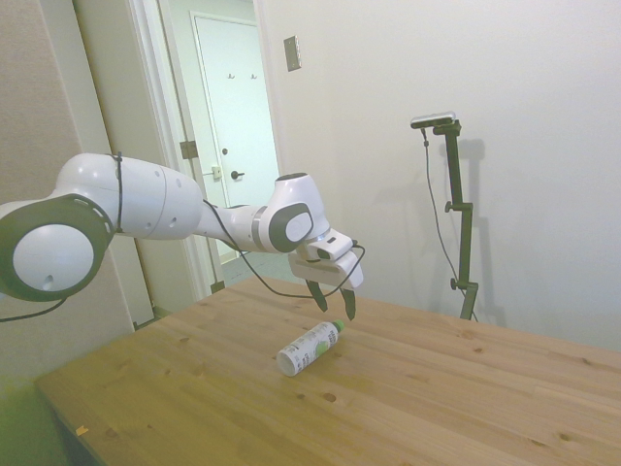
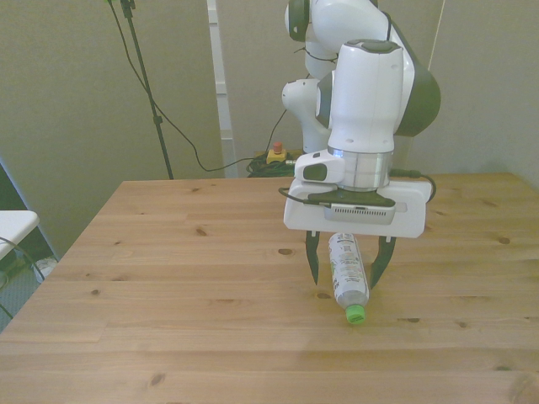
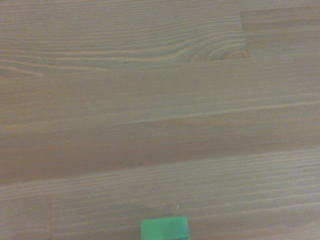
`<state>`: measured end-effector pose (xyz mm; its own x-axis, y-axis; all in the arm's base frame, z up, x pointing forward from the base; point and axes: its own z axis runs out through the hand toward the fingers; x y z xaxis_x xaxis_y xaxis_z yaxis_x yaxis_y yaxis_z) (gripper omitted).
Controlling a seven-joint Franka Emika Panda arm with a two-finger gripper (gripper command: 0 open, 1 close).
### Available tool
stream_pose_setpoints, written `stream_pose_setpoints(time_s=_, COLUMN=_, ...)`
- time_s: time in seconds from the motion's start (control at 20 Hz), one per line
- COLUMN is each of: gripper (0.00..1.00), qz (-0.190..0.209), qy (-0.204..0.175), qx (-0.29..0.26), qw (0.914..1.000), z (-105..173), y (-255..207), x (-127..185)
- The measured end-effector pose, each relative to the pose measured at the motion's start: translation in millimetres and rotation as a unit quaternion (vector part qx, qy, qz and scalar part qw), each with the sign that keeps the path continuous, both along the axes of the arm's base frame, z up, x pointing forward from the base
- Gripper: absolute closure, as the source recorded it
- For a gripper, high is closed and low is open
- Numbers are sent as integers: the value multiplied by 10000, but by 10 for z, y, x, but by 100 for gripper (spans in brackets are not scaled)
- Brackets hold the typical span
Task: Stand the water bottle
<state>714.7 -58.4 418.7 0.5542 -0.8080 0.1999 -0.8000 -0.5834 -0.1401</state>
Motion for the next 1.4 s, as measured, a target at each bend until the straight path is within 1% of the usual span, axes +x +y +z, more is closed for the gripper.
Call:
stream_pose_setpoints(time_s=0.25, gripper=0, qz=75, qy=119, qx=6, qw=9999, z=-228, y=112, x=131)
stream_pose_setpoints(time_s=0.55, gripper=0, qz=98, qy=262, qx=2, qw=9996, z=-455, y=149, x=165)
stream_pose_setpoints(time_s=0.6, gripper=100, qz=103, qy=278, qx=1, qw=9996, z=-479, y=156, x=167)
stream_pose_setpoints(time_s=1.05, gripper=100, qz=61, qy=343, qx=61, qw=9994, z=-598, y=153, x=172)
stream_pose_setpoints(time_s=1.4, gripper=100, qz=41, qy=340, qx=110, qw=9994, z=-604, y=166, x=174)
